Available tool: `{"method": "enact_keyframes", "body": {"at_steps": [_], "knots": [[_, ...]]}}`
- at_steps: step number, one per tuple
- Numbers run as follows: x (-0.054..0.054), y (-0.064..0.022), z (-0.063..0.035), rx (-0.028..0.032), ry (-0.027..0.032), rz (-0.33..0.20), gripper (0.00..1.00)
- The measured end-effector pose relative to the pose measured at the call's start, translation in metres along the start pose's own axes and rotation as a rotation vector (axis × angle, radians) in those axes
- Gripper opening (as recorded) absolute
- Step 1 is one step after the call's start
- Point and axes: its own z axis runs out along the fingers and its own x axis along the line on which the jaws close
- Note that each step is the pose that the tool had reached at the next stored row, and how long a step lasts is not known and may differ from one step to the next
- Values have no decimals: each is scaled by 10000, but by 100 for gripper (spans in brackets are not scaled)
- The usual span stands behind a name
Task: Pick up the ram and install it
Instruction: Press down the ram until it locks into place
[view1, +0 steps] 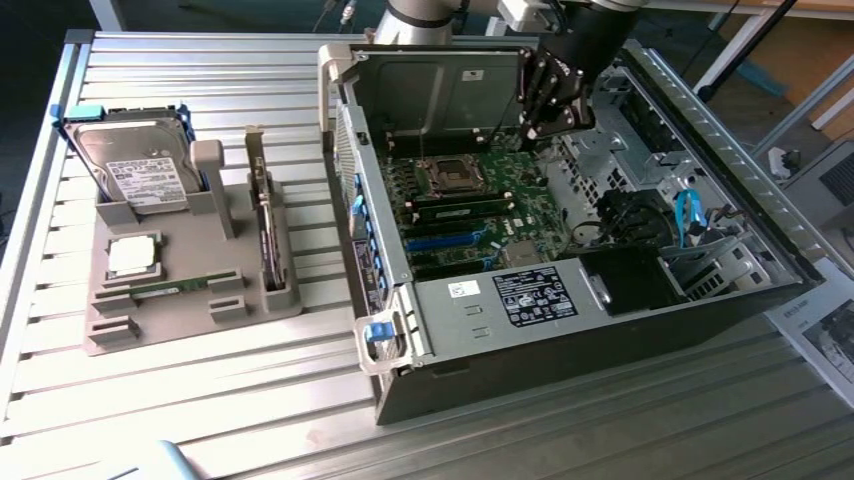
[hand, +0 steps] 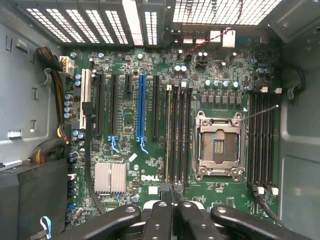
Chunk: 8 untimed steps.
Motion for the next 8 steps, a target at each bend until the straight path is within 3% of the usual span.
{"method": "enact_keyframes", "body": {"at_steps": [3, 5, 8], "knots": [[0, 0, 0, 0, 0, 6, 10], [0, 0, 1, 1, -36, 639, 10], [0, 0, 2, 0, -64, 1192, 10]]}}
